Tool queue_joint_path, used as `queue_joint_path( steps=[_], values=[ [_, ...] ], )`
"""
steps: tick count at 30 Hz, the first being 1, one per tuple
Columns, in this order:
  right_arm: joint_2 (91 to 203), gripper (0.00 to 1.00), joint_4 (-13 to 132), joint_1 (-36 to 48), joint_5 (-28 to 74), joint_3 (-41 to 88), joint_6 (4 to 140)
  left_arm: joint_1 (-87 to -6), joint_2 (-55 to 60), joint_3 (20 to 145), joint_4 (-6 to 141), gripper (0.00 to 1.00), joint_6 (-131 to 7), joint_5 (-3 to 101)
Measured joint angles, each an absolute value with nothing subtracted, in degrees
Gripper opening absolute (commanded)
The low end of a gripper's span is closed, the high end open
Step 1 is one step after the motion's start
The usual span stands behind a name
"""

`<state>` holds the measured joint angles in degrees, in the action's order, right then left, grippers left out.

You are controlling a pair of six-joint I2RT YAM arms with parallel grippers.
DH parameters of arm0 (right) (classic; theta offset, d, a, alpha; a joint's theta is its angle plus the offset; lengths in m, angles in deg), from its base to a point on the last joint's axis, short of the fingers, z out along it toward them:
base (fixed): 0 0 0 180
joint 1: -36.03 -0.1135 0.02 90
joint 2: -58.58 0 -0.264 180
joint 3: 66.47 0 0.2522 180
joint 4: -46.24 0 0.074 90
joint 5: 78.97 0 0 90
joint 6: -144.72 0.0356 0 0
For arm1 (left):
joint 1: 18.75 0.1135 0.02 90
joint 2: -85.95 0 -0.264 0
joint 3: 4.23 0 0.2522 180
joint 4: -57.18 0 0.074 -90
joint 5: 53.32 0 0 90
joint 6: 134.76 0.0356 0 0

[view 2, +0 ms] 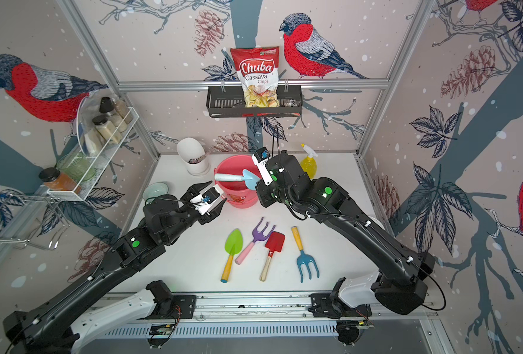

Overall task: Organize the gardening tools
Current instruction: Pick up the gardening tool from the center of the board.

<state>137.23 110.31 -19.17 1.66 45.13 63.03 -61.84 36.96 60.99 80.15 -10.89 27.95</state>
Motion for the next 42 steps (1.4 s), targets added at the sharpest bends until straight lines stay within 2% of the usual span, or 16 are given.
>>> queue_joint_path(
  steps=[6,13,22,30,33,36,37,38,42],
  values=[
    [137.74,0.0,113.69,-20.78,2.82,45.7,62.11,-62.06,36.57,60.57,79.76,0.69,-7.63,30.37],
    [138.37,0.0,115.66,-22.2,3.61,45.75,61.48,-62.65,34.75,62.21,79.76,0.6,-6.3,33.65],
    [136.93,0.0,115.79,-22.42,4.13,45.79,60.96,-63.13,33.68,62.26,80.3,0.57,-6.21,35.58],
    [136.23,0.0,116.01,-22.64,5.51,45.77,60.93,-63.2,32.96,61.89,80.06,0.39,-6.21,35.25],
    [136.21,0.0,116.18,-22.82,5.79,45.61,60.91,-63.22,32.85,61.82,79.52,0.29,-6.17,35.18],
    [135.99,0.0,114.94,-22.84,5.64,45.22,60.52,-63.29,32.48,61.64,80.85,0.14,-5.3,36.34],
    [135.84,0.09,114.5,-22.9,5.49,44.98,60.52,-63.42,32.24,61.6,81.14,0.06,-5.3,36.69],
    [135.66,0.25,113.98,-22.9,5.38,44.72,60.56,-63.46,32.09,61.58,81.11,0.0,-5.3,36.93],
    [134.39,0.7,112.38,-23.14,6.95,43.25,60.98,-63.44,31.96,61.4,79.04,0.0,-6.98,35.73]
  ],
)
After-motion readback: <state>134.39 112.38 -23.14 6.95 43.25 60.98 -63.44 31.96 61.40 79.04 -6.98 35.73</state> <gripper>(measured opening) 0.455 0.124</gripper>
